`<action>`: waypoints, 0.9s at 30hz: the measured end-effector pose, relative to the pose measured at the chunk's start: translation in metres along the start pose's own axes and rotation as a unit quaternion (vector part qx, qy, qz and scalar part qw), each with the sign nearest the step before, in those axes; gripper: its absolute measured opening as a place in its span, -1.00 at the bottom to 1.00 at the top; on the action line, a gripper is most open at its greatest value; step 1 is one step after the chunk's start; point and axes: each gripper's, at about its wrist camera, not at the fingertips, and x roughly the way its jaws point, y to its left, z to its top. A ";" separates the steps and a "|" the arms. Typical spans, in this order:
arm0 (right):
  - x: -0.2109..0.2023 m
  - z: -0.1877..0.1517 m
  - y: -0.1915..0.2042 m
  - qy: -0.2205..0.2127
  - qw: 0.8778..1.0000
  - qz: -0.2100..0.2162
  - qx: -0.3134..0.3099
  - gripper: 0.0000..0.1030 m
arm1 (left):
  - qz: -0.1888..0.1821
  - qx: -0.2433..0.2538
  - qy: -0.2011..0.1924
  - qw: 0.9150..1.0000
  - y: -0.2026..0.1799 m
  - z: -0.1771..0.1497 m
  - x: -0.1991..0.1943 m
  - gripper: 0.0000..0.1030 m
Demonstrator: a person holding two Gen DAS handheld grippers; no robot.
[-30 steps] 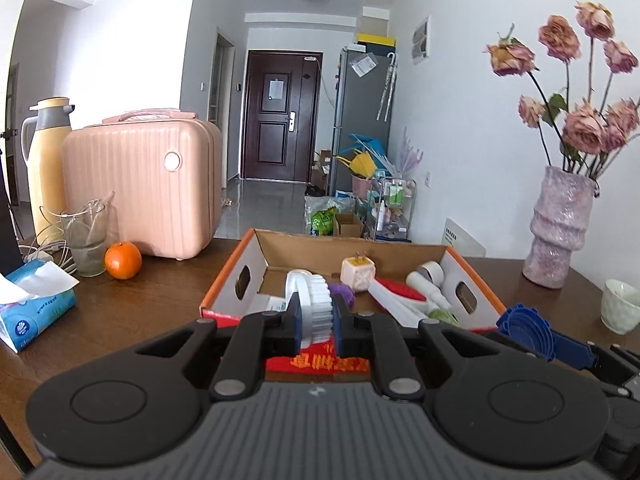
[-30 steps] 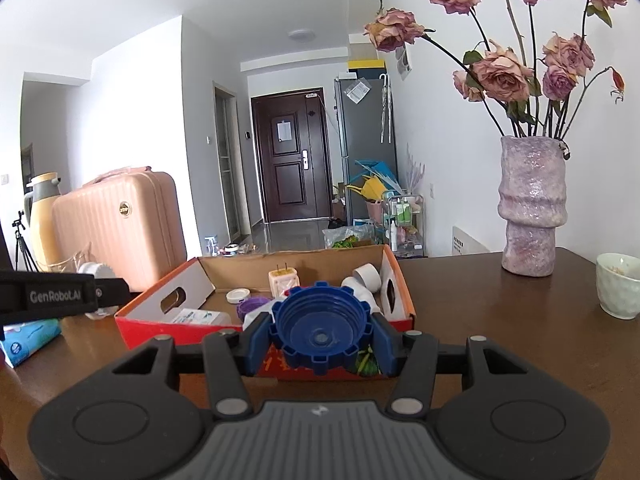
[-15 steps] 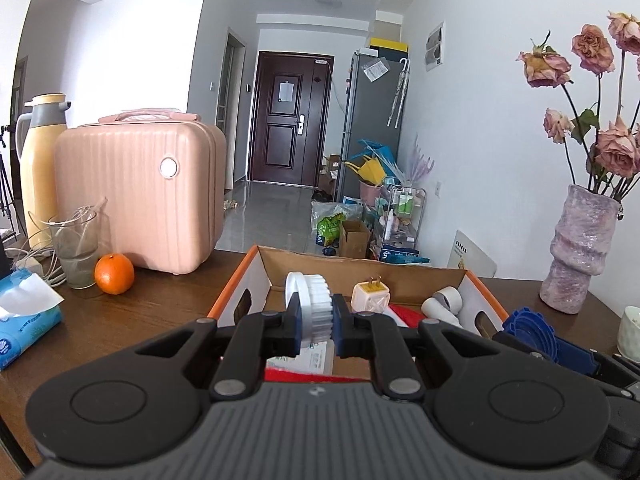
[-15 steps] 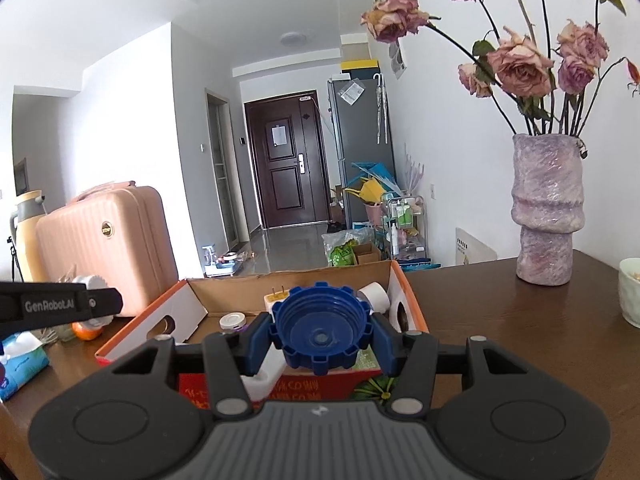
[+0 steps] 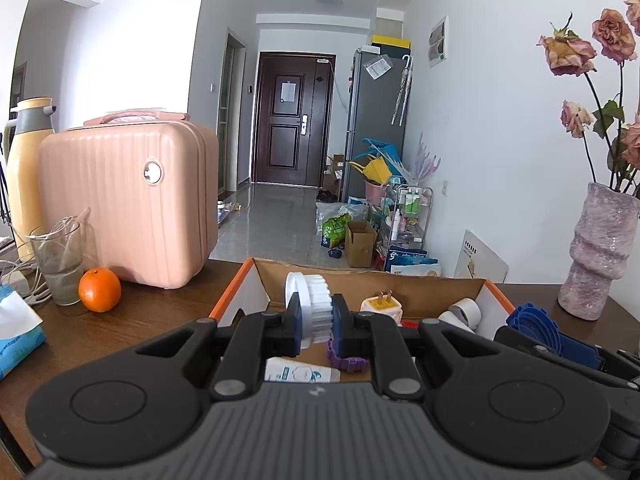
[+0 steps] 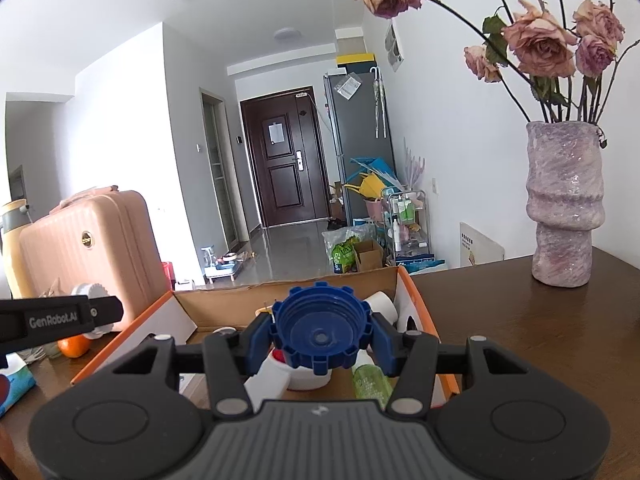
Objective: Organize rigid objects
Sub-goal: 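Open both tools to drop the white cap and blue cap into the box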
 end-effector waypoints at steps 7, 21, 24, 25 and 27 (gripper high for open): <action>0.021 0.004 0.000 0.001 1.000 -0.002 -0.006 0.01 | 0.006 0.004 0.001 1.000 0.001 0.005 0.023 -0.71; 0.050 0.008 0.005 0.014 0.999 -0.003 -0.030 0.01 | 0.018 0.016 0.010 1.000 0.007 0.010 0.063 -0.71; 0.054 0.009 0.006 0.017 0.999 -0.004 -0.035 0.01 | 0.021 0.021 0.012 0.999 0.008 0.010 0.071 -0.71; 0.055 0.009 0.007 0.018 0.999 -0.004 -0.037 0.00 | 0.021 0.022 0.013 0.999 0.008 0.009 0.073 -0.71; 0.058 0.009 0.006 0.020 0.999 -0.006 -0.040 0.01 | 0.023 0.026 0.016 0.999 0.009 0.008 0.078 -0.71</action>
